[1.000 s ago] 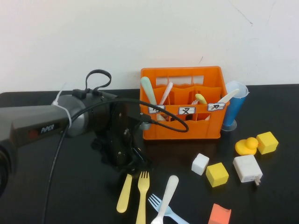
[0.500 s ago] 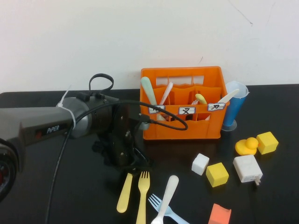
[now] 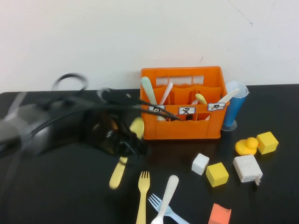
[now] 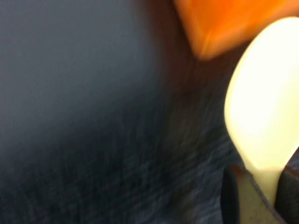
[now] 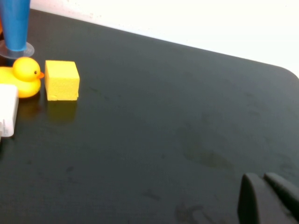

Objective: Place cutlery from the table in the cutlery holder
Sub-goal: Pick up the spoon, then place the spoon on the box

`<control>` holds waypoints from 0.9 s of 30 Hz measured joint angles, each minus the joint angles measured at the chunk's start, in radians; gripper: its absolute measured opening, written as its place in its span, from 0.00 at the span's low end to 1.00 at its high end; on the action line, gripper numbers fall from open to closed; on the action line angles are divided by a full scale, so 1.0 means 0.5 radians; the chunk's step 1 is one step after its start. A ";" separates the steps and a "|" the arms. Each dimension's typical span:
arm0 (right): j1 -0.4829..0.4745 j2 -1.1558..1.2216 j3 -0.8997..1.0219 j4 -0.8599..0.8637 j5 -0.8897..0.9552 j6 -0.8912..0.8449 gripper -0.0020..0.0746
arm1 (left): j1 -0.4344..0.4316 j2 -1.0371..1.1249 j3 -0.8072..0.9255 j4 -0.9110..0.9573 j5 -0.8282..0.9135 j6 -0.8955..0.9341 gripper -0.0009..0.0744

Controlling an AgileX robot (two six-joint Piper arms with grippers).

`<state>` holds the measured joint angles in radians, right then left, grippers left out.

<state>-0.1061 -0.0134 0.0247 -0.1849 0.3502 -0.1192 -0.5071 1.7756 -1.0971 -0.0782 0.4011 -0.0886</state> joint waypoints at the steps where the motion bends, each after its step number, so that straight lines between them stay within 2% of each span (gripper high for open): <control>1: 0.000 0.000 0.000 0.000 0.000 0.000 0.02 | 0.000 -0.104 0.114 -0.016 -0.193 0.000 0.14; 8: 0.000 0.000 0.000 0.000 0.000 0.000 0.02 | 0.000 -0.543 0.710 -0.053 -1.459 0.000 0.14; 13: 0.000 0.000 0.000 0.000 0.000 0.000 0.02 | 0.000 -0.539 0.785 0.016 -2.219 -0.016 0.14; 17: 0.000 0.000 0.000 0.000 0.000 0.000 0.02 | 0.000 -0.380 0.769 0.045 -2.780 -0.021 0.14; 20: 0.000 0.000 0.000 0.000 0.000 0.000 0.02 | 0.000 -0.217 0.681 0.048 -2.892 -0.054 0.14; 27: 0.000 0.000 0.000 0.000 0.000 0.000 0.02 | 0.000 0.121 0.367 0.053 -2.876 -0.074 0.14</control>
<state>-0.1061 -0.0134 0.0247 -0.1849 0.3502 -0.1192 -0.5071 1.8362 -0.9135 -0.0516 -1.0367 -0.1258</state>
